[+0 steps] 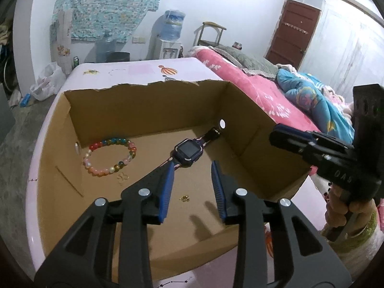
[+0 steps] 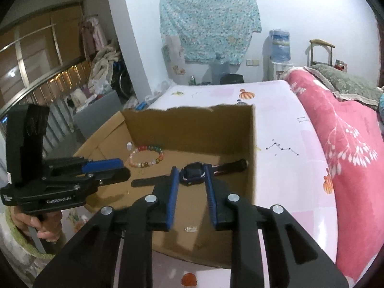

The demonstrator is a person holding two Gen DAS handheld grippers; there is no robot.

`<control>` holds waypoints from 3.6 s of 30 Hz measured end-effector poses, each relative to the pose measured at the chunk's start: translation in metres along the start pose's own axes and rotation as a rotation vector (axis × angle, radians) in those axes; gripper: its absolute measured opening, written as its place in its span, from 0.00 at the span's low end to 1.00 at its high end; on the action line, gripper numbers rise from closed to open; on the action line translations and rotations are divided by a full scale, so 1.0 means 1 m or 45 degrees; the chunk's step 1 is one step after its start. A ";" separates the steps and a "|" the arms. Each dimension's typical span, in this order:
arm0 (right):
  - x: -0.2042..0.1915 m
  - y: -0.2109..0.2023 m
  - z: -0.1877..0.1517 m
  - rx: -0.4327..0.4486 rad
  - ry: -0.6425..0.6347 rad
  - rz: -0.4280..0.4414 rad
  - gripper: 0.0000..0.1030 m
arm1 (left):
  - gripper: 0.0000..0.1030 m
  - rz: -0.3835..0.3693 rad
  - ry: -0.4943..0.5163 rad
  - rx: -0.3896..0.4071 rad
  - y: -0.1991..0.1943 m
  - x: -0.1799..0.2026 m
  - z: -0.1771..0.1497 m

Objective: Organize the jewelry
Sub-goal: 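Open both tools to drop the charms into the box, then move both tools toward the pink bead bracelet on the table, then close the right tool on the pink bead bracelet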

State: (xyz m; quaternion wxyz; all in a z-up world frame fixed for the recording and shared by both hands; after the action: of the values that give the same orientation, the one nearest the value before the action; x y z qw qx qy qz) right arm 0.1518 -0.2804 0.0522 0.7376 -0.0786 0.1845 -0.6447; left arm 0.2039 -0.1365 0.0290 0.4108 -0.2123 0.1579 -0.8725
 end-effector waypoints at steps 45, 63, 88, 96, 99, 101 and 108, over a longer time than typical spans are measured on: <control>-0.190 0.042 -0.129 -0.391 -0.111 0.320 0.38 | 0.81 0.676 -0.186 -0.313 -0.112 -0.114 -0.139; -0.196 0.056 -0.140 -0.475 -0.153 0.306 0.06 | 0.83 0.648 -0.164 -0.309 -0.118 -0.107 -0.143; -0.068 -0.016 -0.150 -0.442 0.007 -0.037 0.05 | 0.72 0.402 0.028 -0.159 -0.101 -0.035 -0.128; -0.070 -0.010 -0.152 -0.417 0.070 0.014 0.06 | 0.30 0.465 -0.180 -0.174 -0.100 -0.078 -0.128; -0.067 -0.007 -0.151 -0.407 0.079 0.020 0.06 | 0.13 0.440 -0.144 -0.212 -0.086 -0.075 -0.133; -0.066 -0.010 -0.149 -0.396 0.087 0.011 0.06 | 0.09 0.365 -0.116 -0.229 -0.077 -0.058 -0.132; -0.033 -0.026 -0.148 -0.379 0.179 -0.054 0.06 | 0.09 0.080 0.047 -0.248 -0.049 0.025 -0.138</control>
State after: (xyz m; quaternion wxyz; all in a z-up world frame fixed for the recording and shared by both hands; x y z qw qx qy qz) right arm 0.0693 -0.2344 -0.0686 0.6893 -0.1456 0.3274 -0.6297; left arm 0.0887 -0.1120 -0.0613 0.4126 -0.2300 0.2560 -0.8434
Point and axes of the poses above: each gripper's, at about its wrist camera, not at the fingertips, and y roughly the way its jaws point, x to its right, z to its top, the point moved 6 cm from there along y, roughly the way its jaws point, and after that the axes turned 14 degrees about x, right-handed, at the moved point
